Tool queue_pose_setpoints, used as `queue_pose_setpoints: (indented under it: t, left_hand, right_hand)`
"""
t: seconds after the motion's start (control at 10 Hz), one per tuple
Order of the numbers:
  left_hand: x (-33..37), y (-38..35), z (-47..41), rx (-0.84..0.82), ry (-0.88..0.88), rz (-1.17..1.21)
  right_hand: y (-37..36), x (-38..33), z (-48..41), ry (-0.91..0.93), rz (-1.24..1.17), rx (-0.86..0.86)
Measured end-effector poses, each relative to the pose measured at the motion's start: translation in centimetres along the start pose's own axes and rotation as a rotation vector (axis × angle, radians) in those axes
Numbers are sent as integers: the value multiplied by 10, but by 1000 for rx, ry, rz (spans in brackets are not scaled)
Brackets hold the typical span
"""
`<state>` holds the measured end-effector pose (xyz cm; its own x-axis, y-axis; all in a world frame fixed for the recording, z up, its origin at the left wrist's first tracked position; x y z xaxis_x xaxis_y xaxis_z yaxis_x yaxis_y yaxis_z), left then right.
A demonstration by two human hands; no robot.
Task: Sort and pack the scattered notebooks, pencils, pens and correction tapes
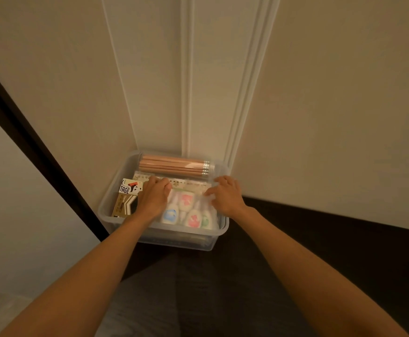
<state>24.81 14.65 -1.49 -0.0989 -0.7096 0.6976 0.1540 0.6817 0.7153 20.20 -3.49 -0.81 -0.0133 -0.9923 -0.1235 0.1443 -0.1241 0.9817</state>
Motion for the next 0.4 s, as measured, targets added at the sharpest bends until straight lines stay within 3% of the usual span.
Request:
queue_pose_setpoints:
  t: [0.2, 0.3, 0.4]
  left_hand:
    - [-4, 3, -2, -81, 112, 60]
    - [0, 6, 1, -168, 151, 56]
    - [4, 10, 8, -148, 181, 35]
  right_hand:
    - [-20, 8, 11, -108, -54, -168]
    - [-17, 9, 16, -105, -146, -183]
    - [-3, 8, 24, -87, -208, -164]
Point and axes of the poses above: each hand's wrist, its own z-axis away from the middle knuckle, its own y-axis out of the back of the hand, x = y × z, the point moved 5 cm from there along -z, towards the middle knuckle, and after that the axes turned 10 degrees about z, right-handed, at the moved point
